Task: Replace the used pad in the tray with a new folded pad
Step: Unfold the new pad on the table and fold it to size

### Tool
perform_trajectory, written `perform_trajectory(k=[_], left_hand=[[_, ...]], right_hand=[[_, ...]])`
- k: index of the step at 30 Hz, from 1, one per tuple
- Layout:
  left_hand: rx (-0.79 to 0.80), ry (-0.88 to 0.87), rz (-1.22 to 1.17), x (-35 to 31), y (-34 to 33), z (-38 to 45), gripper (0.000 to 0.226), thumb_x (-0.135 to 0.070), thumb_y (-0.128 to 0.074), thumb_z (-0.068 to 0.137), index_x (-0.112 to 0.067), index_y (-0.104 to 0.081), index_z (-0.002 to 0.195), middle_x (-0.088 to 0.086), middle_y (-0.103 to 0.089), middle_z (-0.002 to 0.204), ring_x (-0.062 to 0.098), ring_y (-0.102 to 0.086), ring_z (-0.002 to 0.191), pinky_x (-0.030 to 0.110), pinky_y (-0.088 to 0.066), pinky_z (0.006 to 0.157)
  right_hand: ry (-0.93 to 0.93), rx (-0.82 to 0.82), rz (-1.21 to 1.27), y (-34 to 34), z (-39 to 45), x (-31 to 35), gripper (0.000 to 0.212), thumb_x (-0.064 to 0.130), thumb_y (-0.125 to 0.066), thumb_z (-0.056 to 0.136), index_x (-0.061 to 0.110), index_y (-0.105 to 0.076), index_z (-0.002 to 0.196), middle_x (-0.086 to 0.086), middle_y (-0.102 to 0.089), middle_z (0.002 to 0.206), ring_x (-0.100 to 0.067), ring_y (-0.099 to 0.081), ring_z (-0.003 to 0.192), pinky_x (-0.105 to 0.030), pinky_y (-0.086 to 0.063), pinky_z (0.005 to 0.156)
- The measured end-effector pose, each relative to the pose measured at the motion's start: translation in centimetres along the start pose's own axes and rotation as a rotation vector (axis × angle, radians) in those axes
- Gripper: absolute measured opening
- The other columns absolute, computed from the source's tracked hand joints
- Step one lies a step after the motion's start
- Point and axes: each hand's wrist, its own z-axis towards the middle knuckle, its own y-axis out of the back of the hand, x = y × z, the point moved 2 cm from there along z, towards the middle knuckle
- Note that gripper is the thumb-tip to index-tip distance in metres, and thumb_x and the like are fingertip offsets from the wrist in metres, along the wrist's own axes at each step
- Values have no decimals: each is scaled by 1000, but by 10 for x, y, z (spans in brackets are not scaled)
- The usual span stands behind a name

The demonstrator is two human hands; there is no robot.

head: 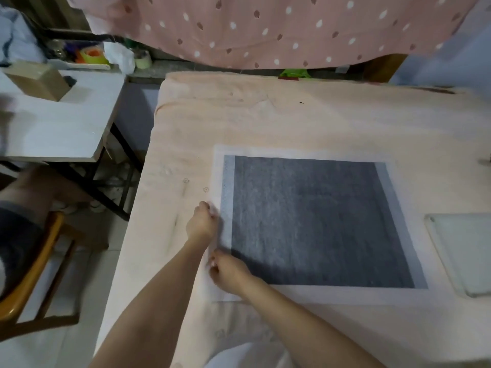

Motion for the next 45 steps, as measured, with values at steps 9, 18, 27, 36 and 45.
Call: perform_trajectory(k=[9,18,27,36,45], left_hand=[[-182,-468,259,-35,-28,-63,55,-19,-55,87,-3,-43,137,17,-43,142,33,-42,129,42,-34,102],[24,-442,476,-50,-111,-131,56,-43,-17,100,-24,-3,151,3,2,159,21,8,146,43,12,116],[-69,-213,447,-32,-109,-139,58,-46,-14,99,-25,3,150,3,5,159,17,10,146,41,6,118],[-19,-543,480,-93,-159,-204,64,-52,-15,96,-18,-13,149,1,-3,155,23,-2,145,40,5,117],[6,-466,541,-71,-146,-209,75,-58,-18,91,-9,-17,148,6,-9,156,24,-8,145,41,-1,119]], right_hand=[[42,-448,-43,46,-38,-75,24,18,-50,89,13,-58,111,-6,-59,114,-24,-56,104,-35,-45,86],[-56,-454,-374,59,-91,-190,55,29,-37,97,16,-25,149,-3,-14,159,-17,-8,146,-34,-4,118],[-20,-423,-493,71,-136,-259,51,24,-32,98,17,-25,148,1,-19,157,-19,-17,145,-40,-5,118],[-12,-332,-561,76,-154,-285,67,52,-28,93,7,-40,141,-10,-37,149,-24,-34,139,-39,-13,112],[115,-229,-627,93,-160,-327,84,71,-8,87,16,14,147,3,24,152,-12,22,142,-31,14,117]])
